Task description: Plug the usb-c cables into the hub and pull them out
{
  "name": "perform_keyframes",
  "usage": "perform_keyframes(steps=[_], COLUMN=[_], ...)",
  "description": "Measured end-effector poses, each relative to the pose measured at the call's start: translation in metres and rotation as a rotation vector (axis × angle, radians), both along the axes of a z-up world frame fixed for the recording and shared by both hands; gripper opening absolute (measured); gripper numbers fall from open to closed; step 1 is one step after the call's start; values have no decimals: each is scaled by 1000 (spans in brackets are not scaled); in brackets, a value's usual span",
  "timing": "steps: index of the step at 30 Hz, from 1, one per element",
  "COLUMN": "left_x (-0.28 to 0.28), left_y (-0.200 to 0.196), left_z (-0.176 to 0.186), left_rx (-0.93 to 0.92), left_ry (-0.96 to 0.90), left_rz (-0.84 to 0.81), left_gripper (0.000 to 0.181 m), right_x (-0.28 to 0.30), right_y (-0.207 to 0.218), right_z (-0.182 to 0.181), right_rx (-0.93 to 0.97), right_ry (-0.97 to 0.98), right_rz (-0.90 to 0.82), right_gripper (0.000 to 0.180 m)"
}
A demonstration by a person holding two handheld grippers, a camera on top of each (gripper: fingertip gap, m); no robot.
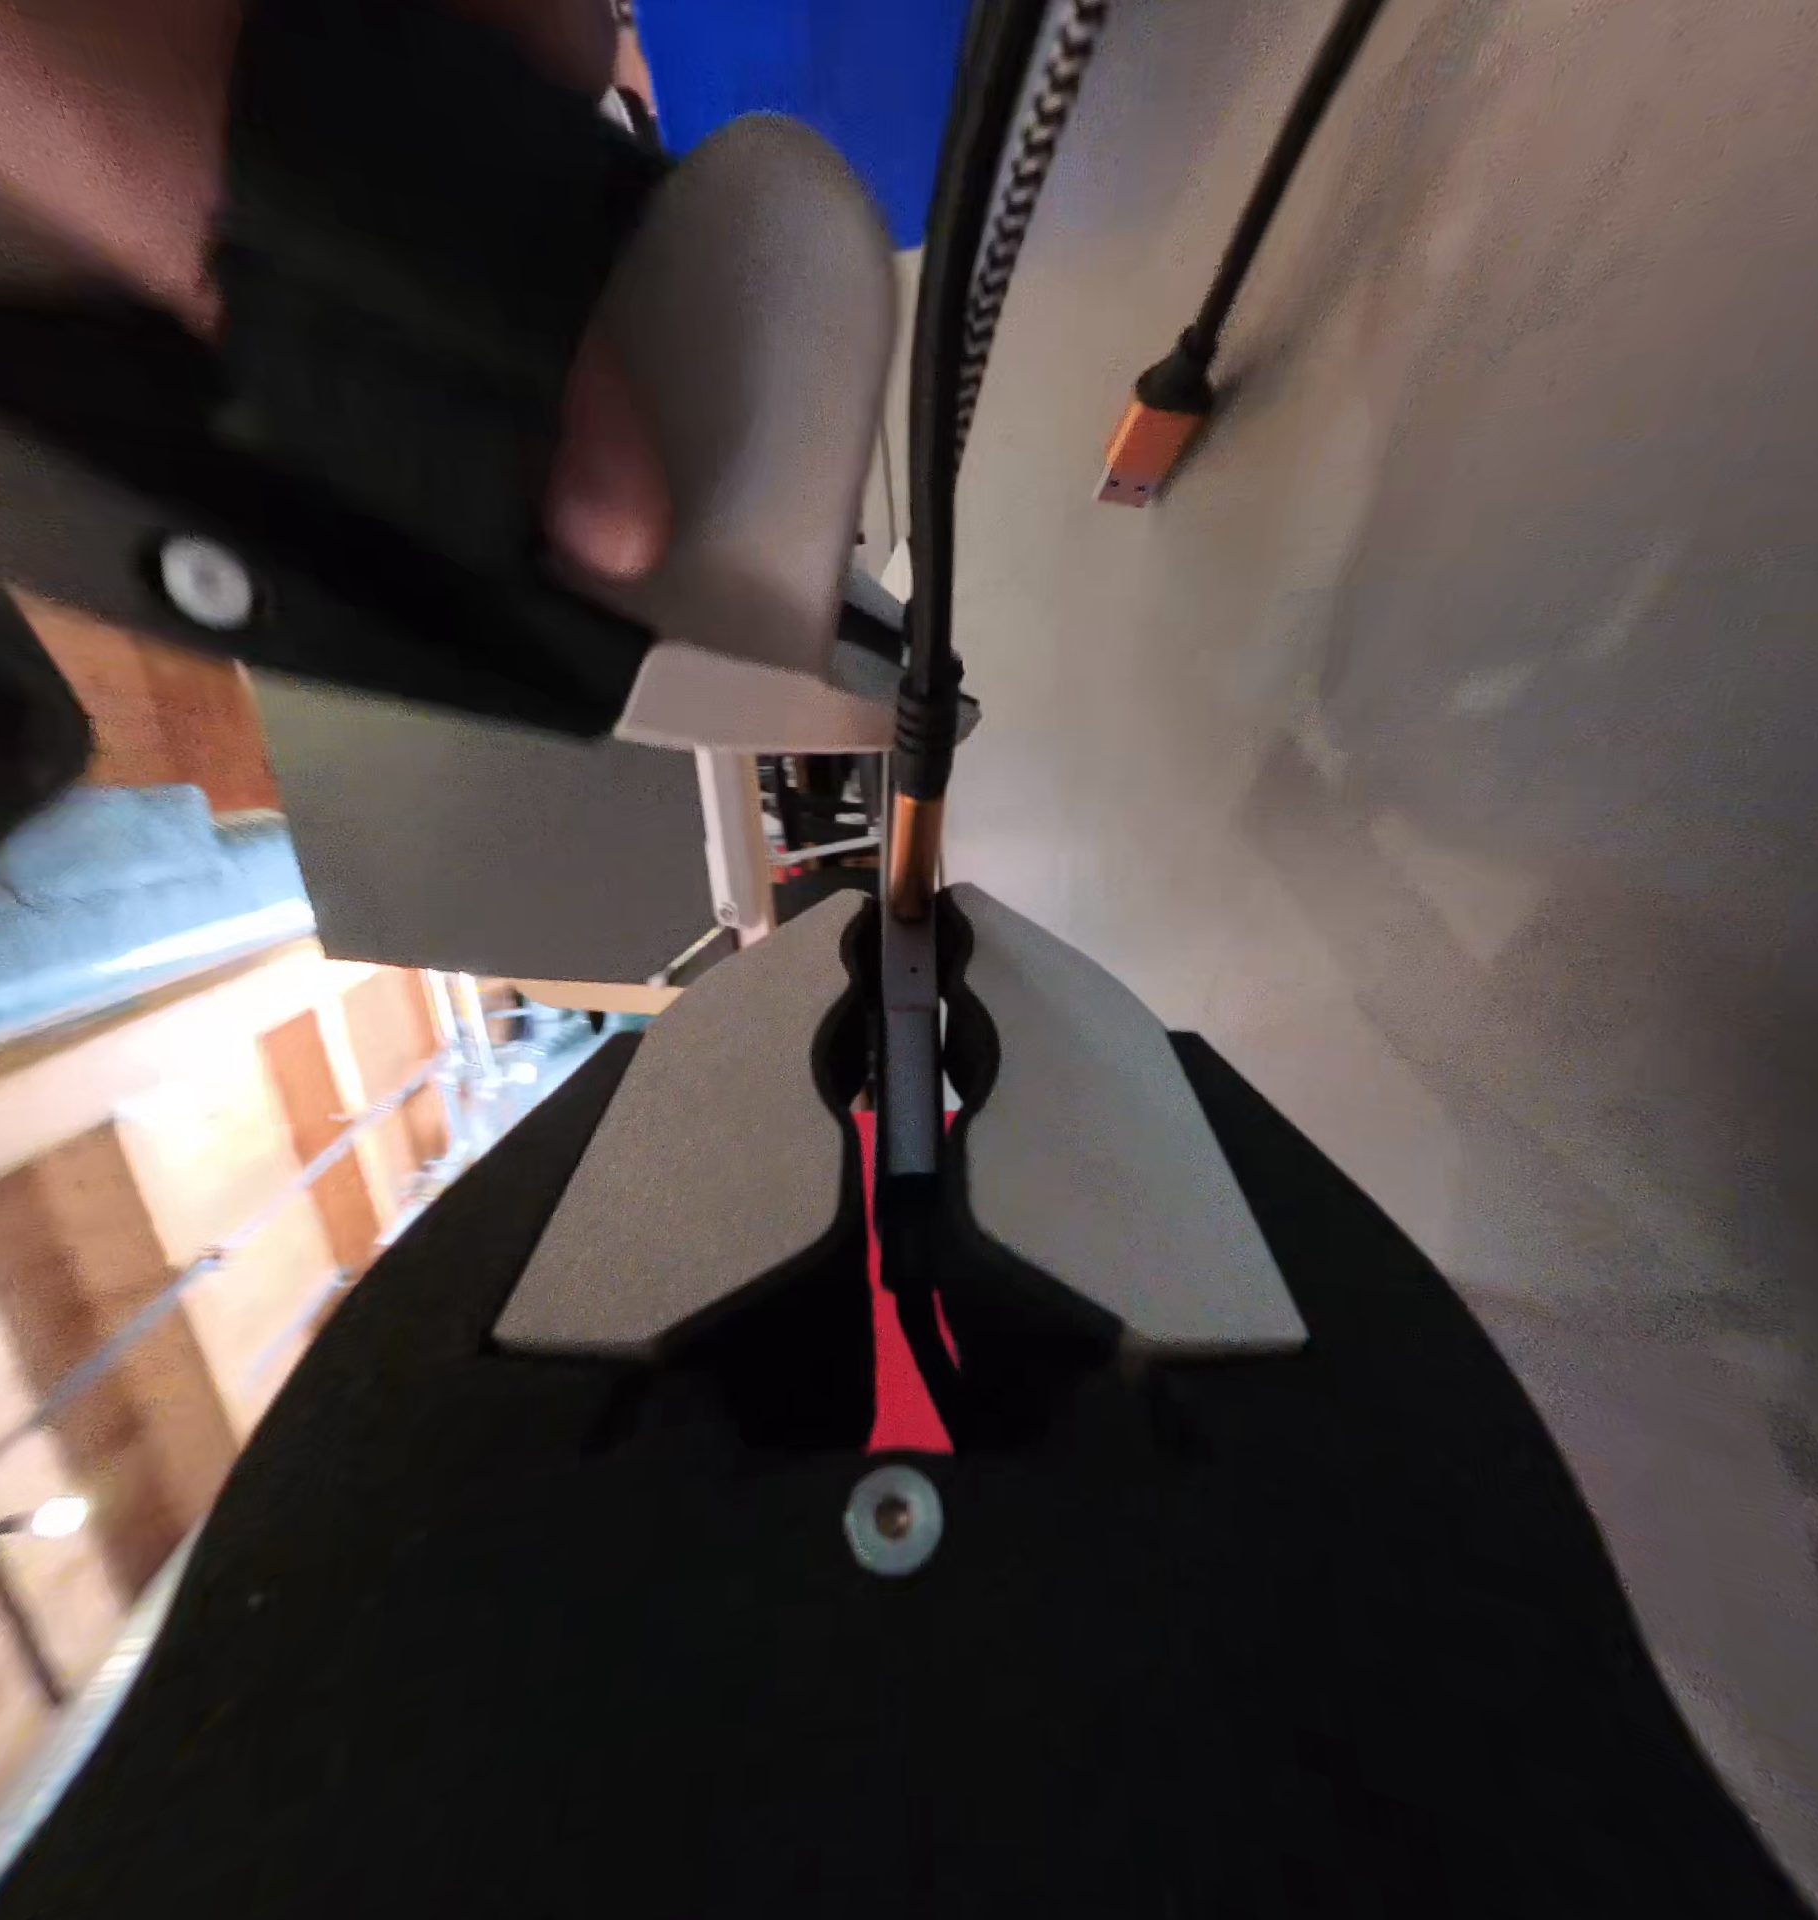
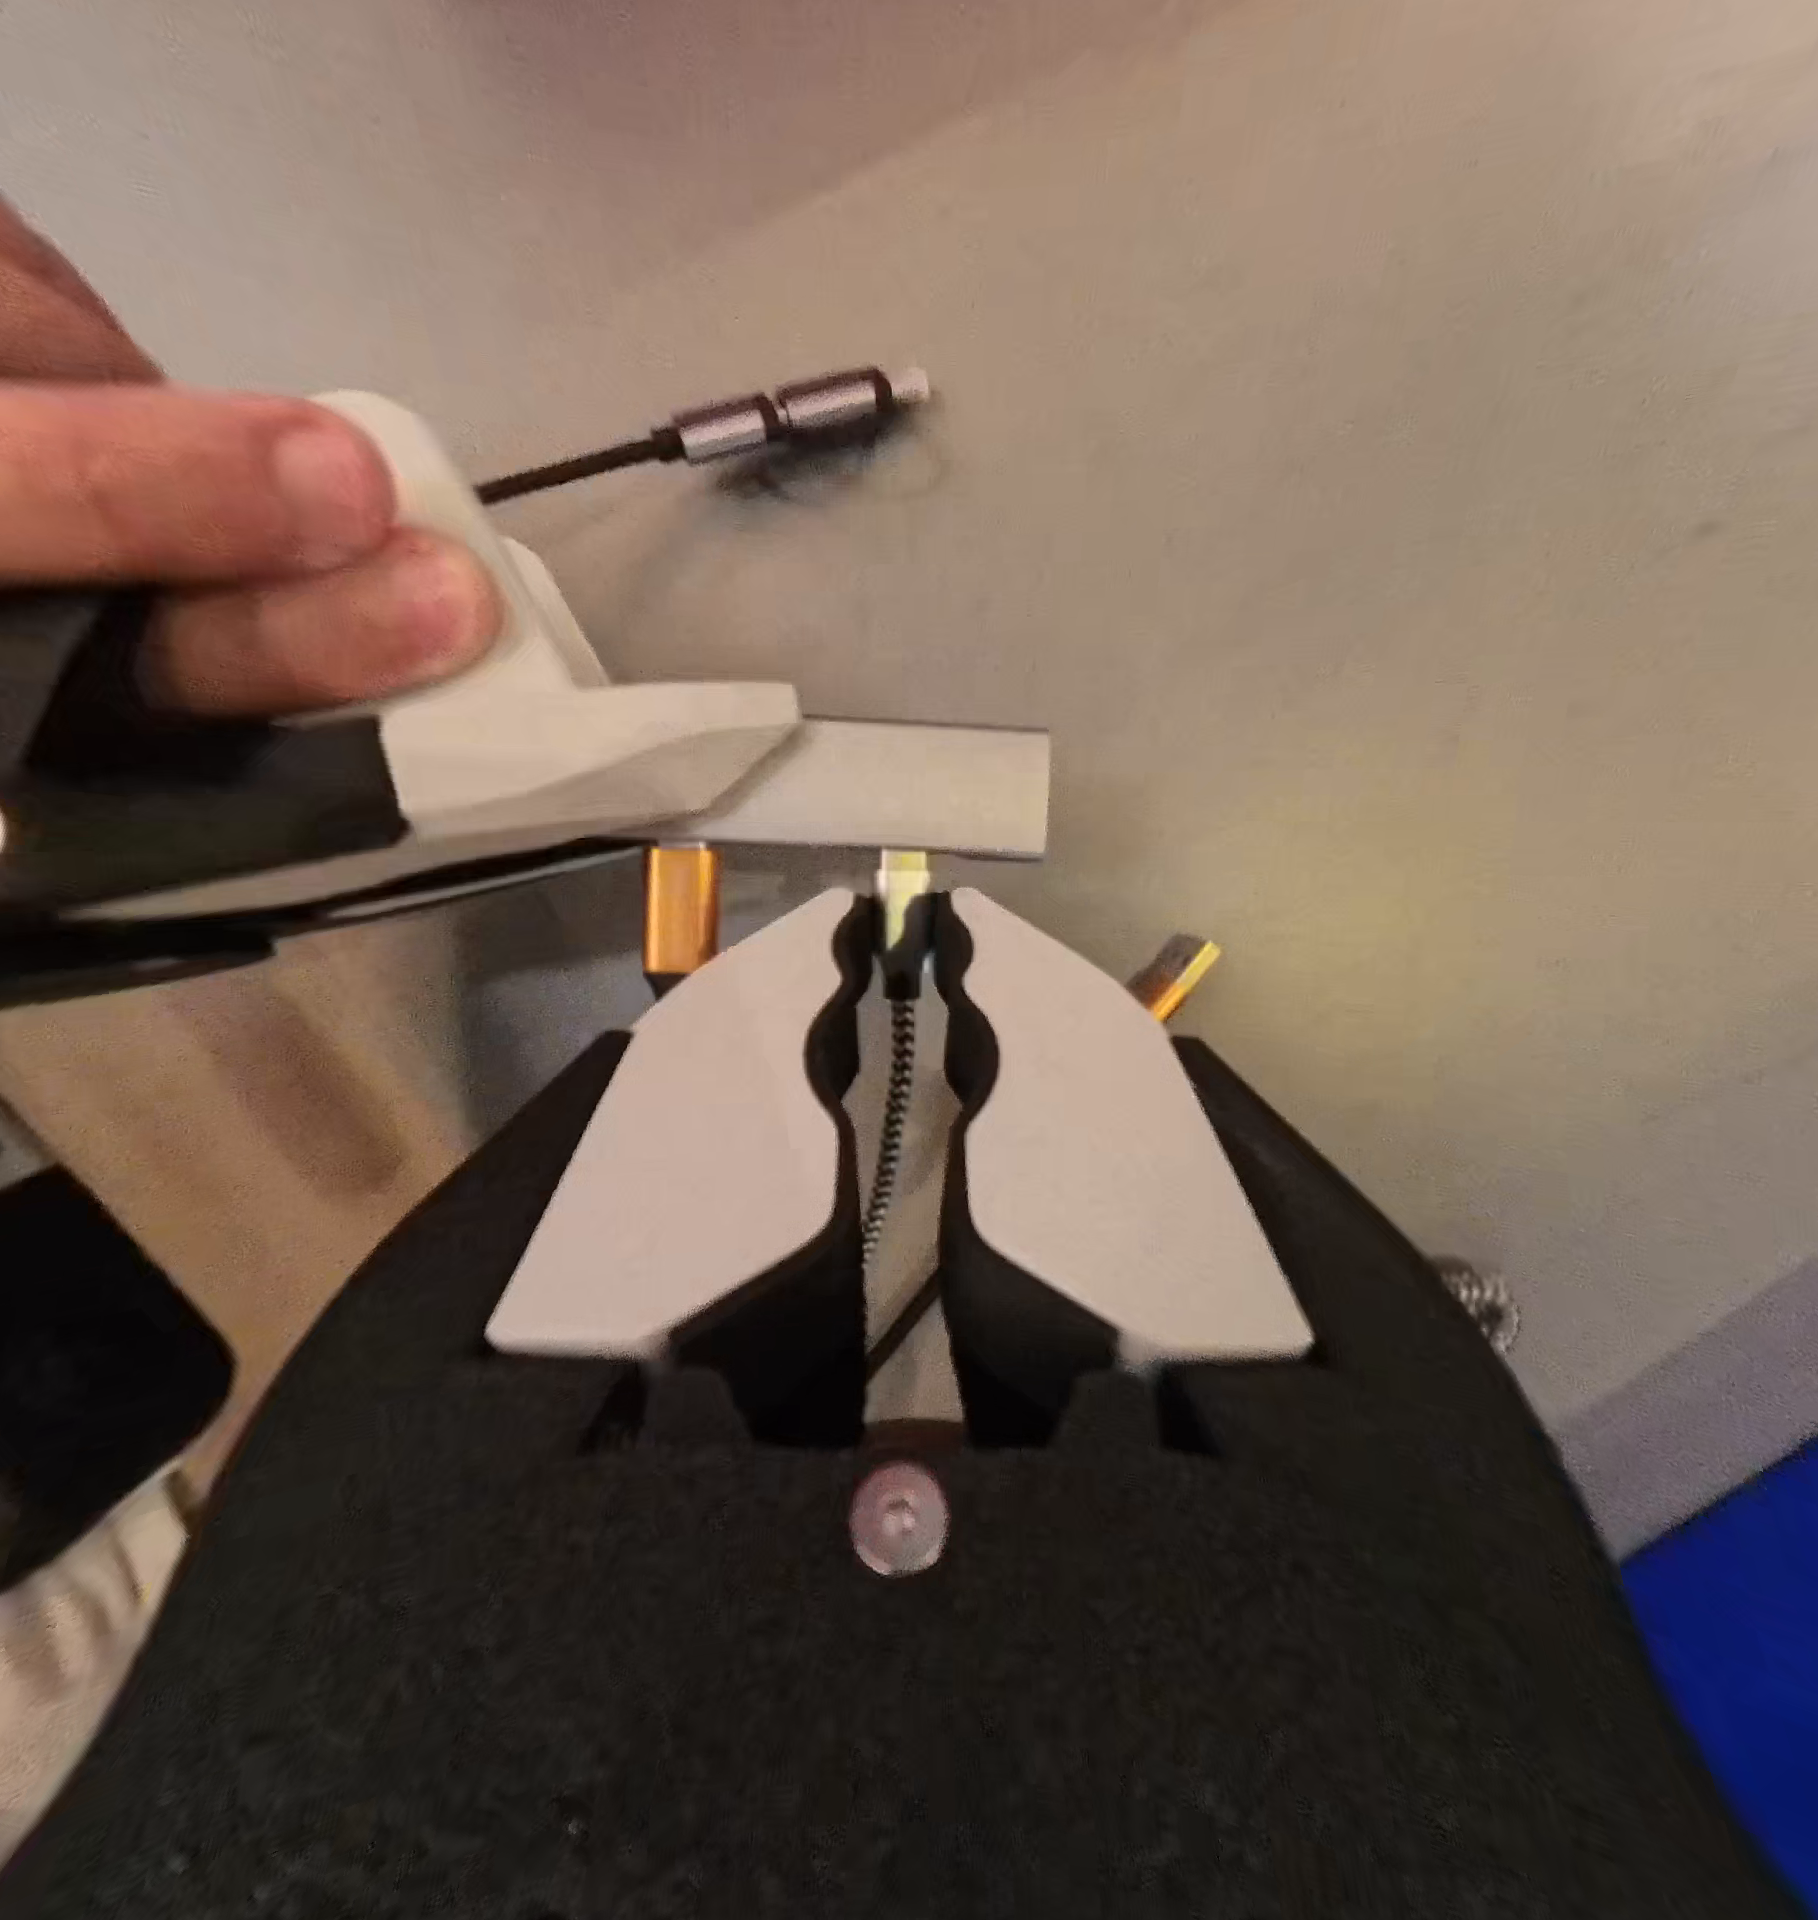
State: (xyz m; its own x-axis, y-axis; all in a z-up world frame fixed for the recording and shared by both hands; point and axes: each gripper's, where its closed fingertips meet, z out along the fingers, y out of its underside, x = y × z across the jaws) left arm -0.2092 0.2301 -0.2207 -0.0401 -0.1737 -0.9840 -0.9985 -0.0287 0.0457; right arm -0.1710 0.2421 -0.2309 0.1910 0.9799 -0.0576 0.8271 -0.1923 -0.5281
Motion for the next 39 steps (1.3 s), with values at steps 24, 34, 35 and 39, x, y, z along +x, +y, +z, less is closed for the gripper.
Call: perform_keyframes(steps=[24,34,35,39], left_x=[-30,-27,-26,-26], left_y=[4,4,4,5], left_z=[0,5,5,5], left_rx=[-100,-119,-116,-97], left_ry=[-458,-504,-483,-415], left_rz=[78,40,38,23], left_gripper=[8,8,8,8], right_x=[-28,-29,-28,-28], right_y=[8,8,8,8], right_z=[19,23,22,21], right_rx=[206,177,172,218], right_ry=[332,340,328,325], right_rz=[49,45,48,88], right_gripper=[8,6,6,6])
